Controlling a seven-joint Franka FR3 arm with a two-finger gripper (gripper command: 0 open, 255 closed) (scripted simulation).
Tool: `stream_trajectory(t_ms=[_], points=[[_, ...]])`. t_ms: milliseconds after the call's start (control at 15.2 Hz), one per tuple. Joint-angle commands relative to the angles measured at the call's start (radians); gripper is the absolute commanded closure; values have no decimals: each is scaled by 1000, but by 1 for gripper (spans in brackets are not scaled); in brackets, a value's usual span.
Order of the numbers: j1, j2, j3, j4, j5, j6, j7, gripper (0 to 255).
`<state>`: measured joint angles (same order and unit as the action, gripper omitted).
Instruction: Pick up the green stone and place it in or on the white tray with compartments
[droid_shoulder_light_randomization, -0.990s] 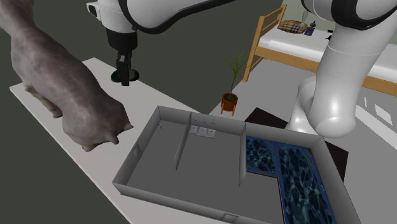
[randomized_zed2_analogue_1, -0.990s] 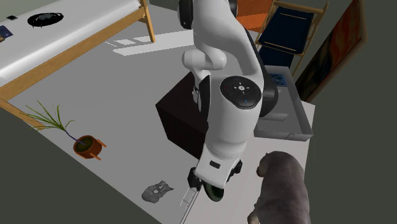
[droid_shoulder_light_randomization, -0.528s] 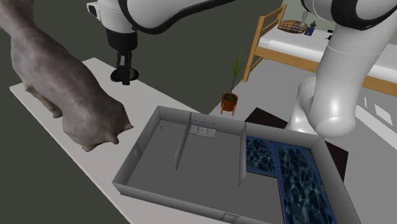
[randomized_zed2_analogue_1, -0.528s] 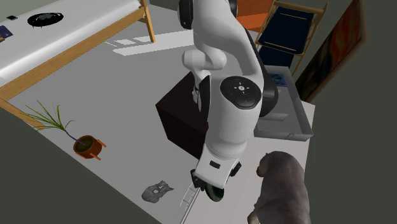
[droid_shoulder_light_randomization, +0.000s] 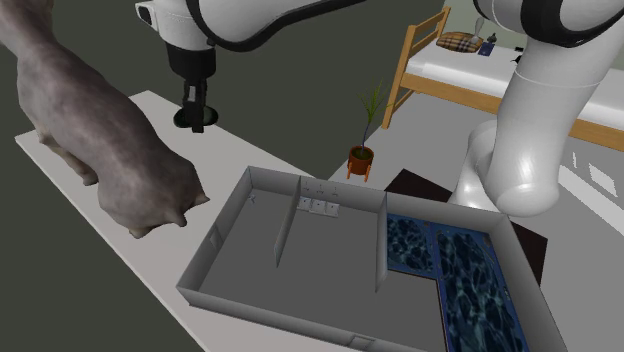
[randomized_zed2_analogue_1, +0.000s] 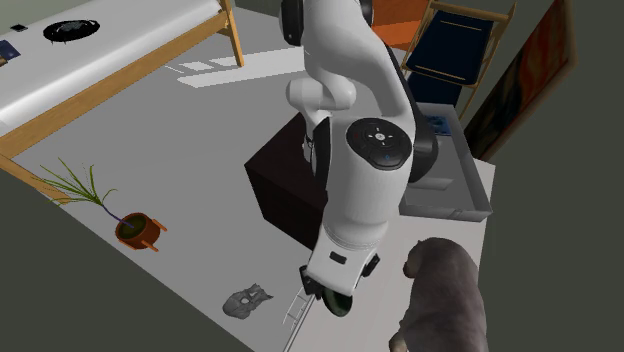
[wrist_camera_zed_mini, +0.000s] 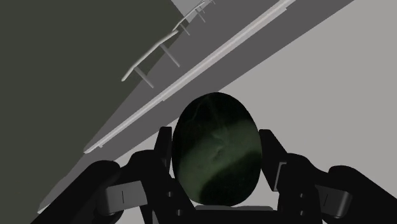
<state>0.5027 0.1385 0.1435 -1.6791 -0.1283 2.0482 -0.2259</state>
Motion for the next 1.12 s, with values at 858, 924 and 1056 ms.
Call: stream_trajectory(t_ms=[858,924,1056], points=[[5,18,3,219,5,-200,-18,255],[6,22,3,237,5,-215,-19,255],[7,29,4,275,4,-245,-21,255]])
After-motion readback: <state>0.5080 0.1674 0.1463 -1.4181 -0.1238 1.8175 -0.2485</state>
